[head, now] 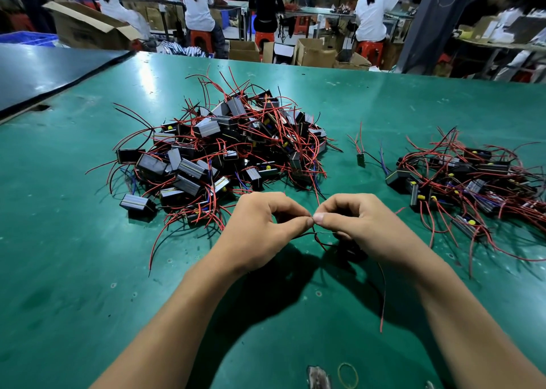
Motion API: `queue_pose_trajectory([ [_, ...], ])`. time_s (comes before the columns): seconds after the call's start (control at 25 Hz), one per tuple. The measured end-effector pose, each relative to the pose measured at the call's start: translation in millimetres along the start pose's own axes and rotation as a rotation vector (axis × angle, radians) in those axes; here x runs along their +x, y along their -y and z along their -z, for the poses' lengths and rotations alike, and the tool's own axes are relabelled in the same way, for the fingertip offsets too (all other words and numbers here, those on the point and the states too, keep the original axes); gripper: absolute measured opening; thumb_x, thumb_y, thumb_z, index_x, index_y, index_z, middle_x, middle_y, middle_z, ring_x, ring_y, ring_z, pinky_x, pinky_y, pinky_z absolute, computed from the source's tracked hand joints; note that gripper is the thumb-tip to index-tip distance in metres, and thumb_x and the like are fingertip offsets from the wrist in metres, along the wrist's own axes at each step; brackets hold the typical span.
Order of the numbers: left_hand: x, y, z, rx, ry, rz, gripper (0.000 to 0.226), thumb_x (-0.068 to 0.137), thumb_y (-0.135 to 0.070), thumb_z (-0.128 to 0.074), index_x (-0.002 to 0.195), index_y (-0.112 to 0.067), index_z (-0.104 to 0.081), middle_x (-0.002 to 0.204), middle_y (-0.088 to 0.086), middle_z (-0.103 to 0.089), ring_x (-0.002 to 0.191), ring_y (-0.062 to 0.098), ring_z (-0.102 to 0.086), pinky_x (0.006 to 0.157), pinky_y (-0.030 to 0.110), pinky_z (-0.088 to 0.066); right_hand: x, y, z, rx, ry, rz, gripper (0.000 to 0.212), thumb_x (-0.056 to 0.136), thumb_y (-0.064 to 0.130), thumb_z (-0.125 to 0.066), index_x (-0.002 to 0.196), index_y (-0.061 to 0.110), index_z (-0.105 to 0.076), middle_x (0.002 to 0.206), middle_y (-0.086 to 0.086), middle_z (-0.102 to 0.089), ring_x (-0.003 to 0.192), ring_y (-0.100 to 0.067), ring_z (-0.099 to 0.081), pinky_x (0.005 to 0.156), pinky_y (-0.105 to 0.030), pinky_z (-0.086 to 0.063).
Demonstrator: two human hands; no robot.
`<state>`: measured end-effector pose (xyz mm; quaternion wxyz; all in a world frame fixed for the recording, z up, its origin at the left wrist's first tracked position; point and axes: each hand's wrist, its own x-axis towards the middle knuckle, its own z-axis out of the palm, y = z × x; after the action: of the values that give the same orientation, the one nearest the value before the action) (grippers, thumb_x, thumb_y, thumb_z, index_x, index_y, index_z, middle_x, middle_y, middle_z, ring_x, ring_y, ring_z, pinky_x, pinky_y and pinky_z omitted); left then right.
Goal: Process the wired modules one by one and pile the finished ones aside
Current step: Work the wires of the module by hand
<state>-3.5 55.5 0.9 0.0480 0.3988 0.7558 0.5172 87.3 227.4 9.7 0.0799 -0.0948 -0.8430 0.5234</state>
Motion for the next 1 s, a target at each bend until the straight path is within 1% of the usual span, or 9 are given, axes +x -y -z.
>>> queue_pose_trajectory([
  [0.12, -0.1, -0.3, -2.9, 0.004, -0.032, -0.022, 0.002, 0.081, -0.013, -0.078, 0.081, -0.014, -0.080, 0.071, -0.005, -0.071, 0.063, 0.000, -0.058, 0.063, 0.008, -0.040, -0.3, 0.5, 0.4, 0.120, 0.014, -0.043, 0.014, 0.091, 0.016, -0.070, 0.077, 0.014, -0.071, 0.054, 0.010, -0.046, 0.048, -0.005, -0.034, 0.045, -0.016, -0.026],
  [0.24, 0.0, 1.7, -1.6, -0.052, -0.064, 0.041, 0.008, 0.084, -0.015, -0.076, 0.091, -0.016, -0.079, 0.080, -0.008, -0.075, 0.070, -0.003, -0.063, 0.069, 0.009, -0.045, -0.1, -0.8, -0.5, 0.064, -0.085, 0.027, 0.010, 0.091, 0.016, -0.072, 0.081, 0.014, -0.072, 0.055, 0.015, -0.056, 0.047, 0.003, -0.042, 0.049, -0.007, -0.032],
  [0.36, 1.0, 4.9, 3.4, -0.036, -0.218, 0.061, 0.016, 0.087, -0.017, -0.073, 0.102, -0.019, -0.077, 0.094, -0.011, -0.074, 0.082, -0.003, -0.065, 0.077, 0.014, -0.051, 3.3, -8.9, 3.9, -0.004, -0.237, 0.012, 0.009, 0.090, 0.022, -0.074, 0.083, 0.015, -0.075, 0.064, 0.012, -0.062, 0.058, -0.001, -0.048, 0.060, -0.016, -0.039],
  [0.52, 0.8, 10.7, 9.3, 0.121, -0.402, -0.024, 0.012, 0.088, -0.014, -0.072, 0.099, -0.018, -0.076, 0.093, -0.011, -0.070, 0.088, 0.003, -0.064, 0.080, 0.023, -0.050, 5.8, -16.4, 11.9, 0.061, -0.381, -0.055, 0.008, 0.091, 0.022, -0.072, 0.086, 0.017, -0.075, 0.068, 0.012, -0.065, 0.060, -0.003, -0.051, 0.066, -0.023, -0.042],
  [0.64, -2.9, 17.1, 9.1, 0.222, -0.359, -0.022, 0.010, 0.088, -0.017, -0.071, 0.097, -0.016, -0.076, 0.087, -0.015, -0.066, 0.080, 0.003, -0.061, 0.075, 0.022, -0.050, 7.1, -15.7, 15.5, -0.017, -0.567, -0.027, 0.008, 0.095, 0.024, -0.066, 0.099, 0.021, -0.073, 0.085, 0.010, -0.069, 0.072, -0.006, -0.058, 0.075, -0.030, -0.050],
  [0.72, -5.7, 21.0, 6.6, 0.269, -0.274, 0.032, 0.011, 0.088, -0.018, -0.070, 0.096, -0.017, -0.077, 0.086, -0.015, -0.068, 0.077, 0.002, -0.062, 0.075, 0.023, -0.052, 1.9, -6.2, 14.2, 0.024, -0.741, 0.132, 0.010, 0.096, 0.024, -0.066, 0.103, 0.020, -0.072, 0.090, 0.005, -0.069, 0.075, -0.009, -0.058, 0.075, -0.034, -0.053],
  [0.76, -6.7, 22.3, 4.8, 0.289, -0.223, 0.058, 0.011, 0.088, -0.018, -0.069, 0.095, -0.017, -0.077, 0.088, -0.012, -0.071, 0.079, 0.005, -0.065, 0.078, 0.027, -0.053, -2.3, -0.4, 11.9, 0.062, -0.750, 0.247, 0.008, 0.095, 0.025, -0.066, 0.101, 0.022, -0.072, 0.085, 0.005, -0.068, 0.070, -0.009, -0.056, 0.068, -0.033, -0.052],
  [0.88, -8.3, 21.0, -0.1, 0.305, -0.104, 0.066, 0.011, 0.088, -0.017, -0.067, 0.093, -0.017, -0.077, 0.088, -0.007, -0.075, 0.082, 0.010, -0.069, 0.082, 0.031, -0.054, -14.1, 11.1, -5.0, 0.056, -0.381, 0.417, 0.010, 0.092, 0.030, -0.067, 0.092, 0.022, -0.074, 0.064, 0.002, -0.065, 0.053, -0.004, -0.052, 0.052, -0.018, -0.040],
  [1.0, -5.5, 16.7, -2.0, 0.186, -0.090, 0.132, 0.012, 0.090, -0.014, -0.066, 0.092, -0.019, -0.076, 0.082, -0.008, -0.075, 0.079, 0.004, -0.069, 0.081, 0.027, -0.053, -12.3, 3.4, -22.4, -0.239, -0.006, 0.283, 0.013, 0.094, 0.030, -0.066, 0.102, 0.028, -0.076, 0.056, 0.013, -0.063, 0.047, 0.002, -0.048, 0.051, -0.015, -0.036],
])
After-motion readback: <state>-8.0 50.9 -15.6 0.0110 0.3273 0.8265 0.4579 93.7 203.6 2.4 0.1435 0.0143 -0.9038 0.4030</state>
